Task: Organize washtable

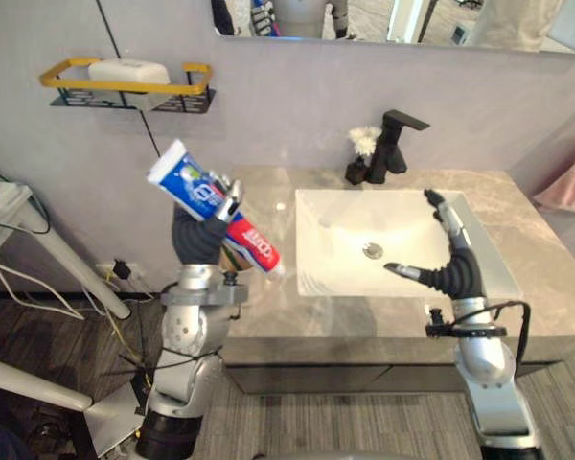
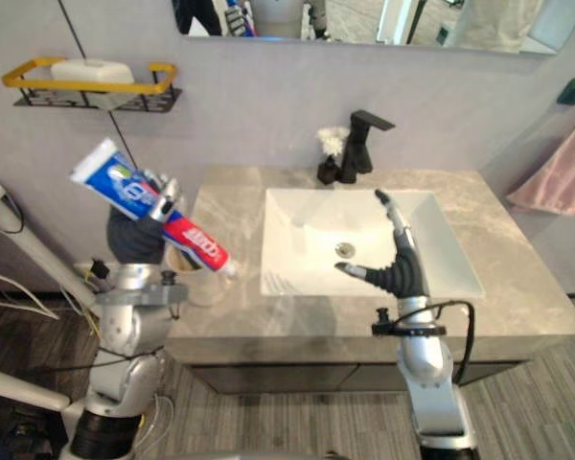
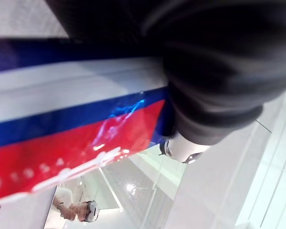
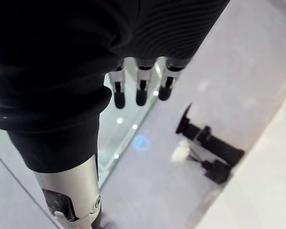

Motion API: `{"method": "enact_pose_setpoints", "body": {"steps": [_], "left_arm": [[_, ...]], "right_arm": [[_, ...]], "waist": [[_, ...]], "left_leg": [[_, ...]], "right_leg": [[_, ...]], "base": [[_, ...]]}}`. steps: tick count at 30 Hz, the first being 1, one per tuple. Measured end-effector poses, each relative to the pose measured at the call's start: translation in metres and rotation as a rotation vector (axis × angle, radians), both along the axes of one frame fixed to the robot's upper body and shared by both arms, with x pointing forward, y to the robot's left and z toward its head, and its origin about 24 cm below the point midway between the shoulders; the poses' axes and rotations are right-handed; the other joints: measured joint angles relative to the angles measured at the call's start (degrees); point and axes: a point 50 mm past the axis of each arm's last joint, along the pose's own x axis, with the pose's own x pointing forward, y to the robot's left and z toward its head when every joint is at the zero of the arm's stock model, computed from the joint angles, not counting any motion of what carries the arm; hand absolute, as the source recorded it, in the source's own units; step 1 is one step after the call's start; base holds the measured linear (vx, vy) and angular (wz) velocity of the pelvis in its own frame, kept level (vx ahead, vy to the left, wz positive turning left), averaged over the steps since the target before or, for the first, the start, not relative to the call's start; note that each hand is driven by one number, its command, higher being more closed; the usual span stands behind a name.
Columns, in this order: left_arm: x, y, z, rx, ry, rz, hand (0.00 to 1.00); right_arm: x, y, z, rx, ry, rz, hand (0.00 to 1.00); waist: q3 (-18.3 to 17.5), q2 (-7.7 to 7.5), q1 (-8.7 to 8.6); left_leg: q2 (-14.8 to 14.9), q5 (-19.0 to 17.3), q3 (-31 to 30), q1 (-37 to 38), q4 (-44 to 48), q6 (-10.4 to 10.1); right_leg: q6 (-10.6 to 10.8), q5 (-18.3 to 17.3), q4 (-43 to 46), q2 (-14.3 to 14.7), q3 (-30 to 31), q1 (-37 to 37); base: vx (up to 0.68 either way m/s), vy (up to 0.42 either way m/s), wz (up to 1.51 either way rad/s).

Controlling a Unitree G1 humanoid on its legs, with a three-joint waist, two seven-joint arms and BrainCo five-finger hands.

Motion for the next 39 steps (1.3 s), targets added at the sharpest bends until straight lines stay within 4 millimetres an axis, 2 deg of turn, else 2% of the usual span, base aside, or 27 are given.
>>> {"method": "enact_pose_setpoints", "body": {"steps": [8, 10, 14, 19, 24, 30, 32, 34, 36, 39], "left_arm": [[-0.002, 0.017, 0.002, 0.060, -0.021, 0.146, 1.00], [-0.002, 0.023, 0.003, 0.051, -0.023, 0.183, 1.00], [-0.002, 0.023, 0.005, 0.069, -0.034, 0.220, 1.00], [0.000, 0.029, 0.017, 0.089, -0.090, 0.295, 1.00], [-0.001, 0.036, 0.020, 0.120, -0.107, 0.360, 1.00], [-0.002, 0.038, 0.022, 0.194, -0.126, 0.423, 1.00], [-0.003, 0.040, 0.021, 0.209, -0.124, 0.442, 1.00], [-0.005, 0.047, 0.016, 0.215, -0.101, 0.472, 1.00], [-0.009, 0.053, 0.008, 0.226, -0.060, 0.495, 1.00], [-0.013, 0.059, 0.000, 0.235, -0.021, 0.521, 1.00]], "right_arm": [[-0.009, 0.002, -0.039, 0.085, 0.206, 0.055, 0.00], [-0.015, 0.008, -0.048, 0.086, 0.254, 0.092, 0.00], [-0.023, 0.009, -0.065, 0.089, 0.346, 0.109, 0.00], [-0.032, 0.008, -0.074, 0.089, 0.398, 0.109, 0.00], [-0.033, 0.006, -0.079, 0.090, 0.419, 0.102, 0.00], [-0.032, -0.005, -0.075, 0.080, 0.398, 0.053, 0.00], [-0.032, -0.016, -0.066, 0.070, 0.356, 0.001, 0.00], [-0.033, -0.030, -0.049, 0.055, 0.277, -0.069, 0.00], [-0.037, -0.052, -0.027, 0.023, 0.170, -0.183, 0.00], [-0.042, -0.073, -0.014, 0.010, 0.093, -0.297, 0.00]], "waist": [[0.21, 0.34, -0.64], [0.25, 0.40, -0.74], [0.27, 0.43, -0.75], [0.41, 0.65, -0.98], [0.42, 0.67, -0.97], [0.41, 0.66, -0.84], [0.41, 0.66, -0.83], [0.41, 0.67, -0.91], [0.41, 0.65, -0.95], [0.40, 0.63, -1.13]], "left_leg": [[0.59, -0.42, 0.65, 0.00, 0.06, -0.33], [0.60, -0.59, 0.85, -0.01, 0.10, -0.41], [0.71, -0.69, 0.89, -0.05, 0.11, -0.57], [0.72, -0.91, 0.94, -0.06, 0.30, -0.52], [0.77, -1.83, 1.51, -0.18, 1.62, -0.53], [0.78, -1.86, 1.79, -0.16, 1.69, -0.54], [0.80, -2.05, 1.99, -0.15, 1.90, -0.55], [0.89, -2.30, 2.56, 0.12, 2.05, -0.61], [0.97, -2.76, 3.14, 0.30, 2.37, -0.58], [1.20, -3.83, 4.31, 0.34, 3.65, -0.68]], "right_leg": [[0.00, 0.01, -0.59, 0.37, 0.75, -0.12], [-0.05, 0.05, -0.99, 0.62, 0.95, -0.05], [-0.07, 0.05, -1.17, 0.90, 1.01, -0.03], [-0.07, 0.05, -1.16, 0.89, 1.08, 0.00], [-0.07, 0.05, -1.07, 0.80, 1.53, 0.17], [-0.08, 0.05, -1.07, 0.83, 1.83, 0.05], [-0.08, 0.05, -1.07, 0.84, 2.07, 0.04], [-0.08, 0.05, -1.07, 0.91, 2.68, 0.04], [-0.07, 0.06, -1.06, 0.94, 3.23, 0.03], [-0.07, 0.06, -1.00, 0.97, 4.41, 0.02]], "base": [[0.00, -0.019, -0.04], [0.01, -0.028, -0.05], [0.00, -0.030, -0.02], [-0.02, -0.025, -0.01], [-0.02, -0.017, -0.06], [-0.01, -0.015, -0.01], [-0.02, -0.023, -0.07], [-0.01, -0.019, -0.14], [-0.01, -0.020, -0.15], [-0.01, -0.011, -0.19]]}}
